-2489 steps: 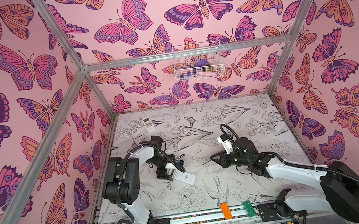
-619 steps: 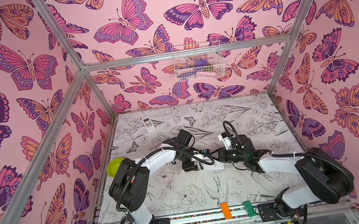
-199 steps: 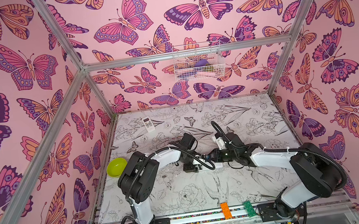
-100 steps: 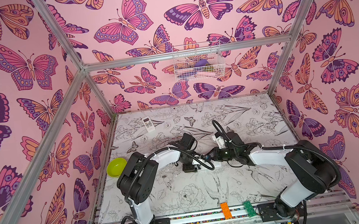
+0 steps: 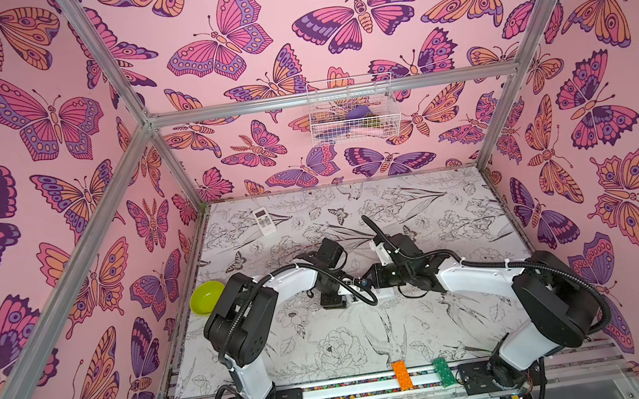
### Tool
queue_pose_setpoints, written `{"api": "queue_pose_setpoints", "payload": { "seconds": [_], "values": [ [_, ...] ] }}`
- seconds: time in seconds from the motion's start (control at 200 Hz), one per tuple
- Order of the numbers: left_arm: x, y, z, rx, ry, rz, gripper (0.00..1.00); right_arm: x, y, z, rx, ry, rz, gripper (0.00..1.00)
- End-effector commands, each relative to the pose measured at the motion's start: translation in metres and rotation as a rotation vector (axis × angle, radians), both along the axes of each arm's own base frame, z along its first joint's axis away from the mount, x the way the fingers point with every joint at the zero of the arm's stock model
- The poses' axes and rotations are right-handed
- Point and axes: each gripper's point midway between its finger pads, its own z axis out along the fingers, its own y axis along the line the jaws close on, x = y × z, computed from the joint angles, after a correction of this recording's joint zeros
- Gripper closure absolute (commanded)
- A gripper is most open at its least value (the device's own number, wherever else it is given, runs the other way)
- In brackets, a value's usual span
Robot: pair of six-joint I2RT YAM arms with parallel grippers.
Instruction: Unload the batteries from the remote control
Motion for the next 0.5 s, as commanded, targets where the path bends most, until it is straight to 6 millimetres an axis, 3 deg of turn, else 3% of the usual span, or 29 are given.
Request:
{"api": "queue_pose_setpoints", "payload": {
  "seconds": [0.0, 0.301, 0.496],
  "values": [
    [-0.009, -0.015, -0.012, -0.029, 0.01, -0.027, 0.36, -0.011, 0.011, -0.016, 0.128, 0.084, 0.041, 1.0],
    [-0.005, -0.018, -0.004, -0.052, -0.006, -0.007, 0.36, -0.006, 0.008, -0.008, 0.253, 0.107, 0.033, 1.0],
    [-0.009, -0.019, 0.017, -0.077, -0.01, -0.019, 0.29, -0.005, 0.007, -0.001, 0.255, 0.099, 0.036, 1.0]
  ]
}}
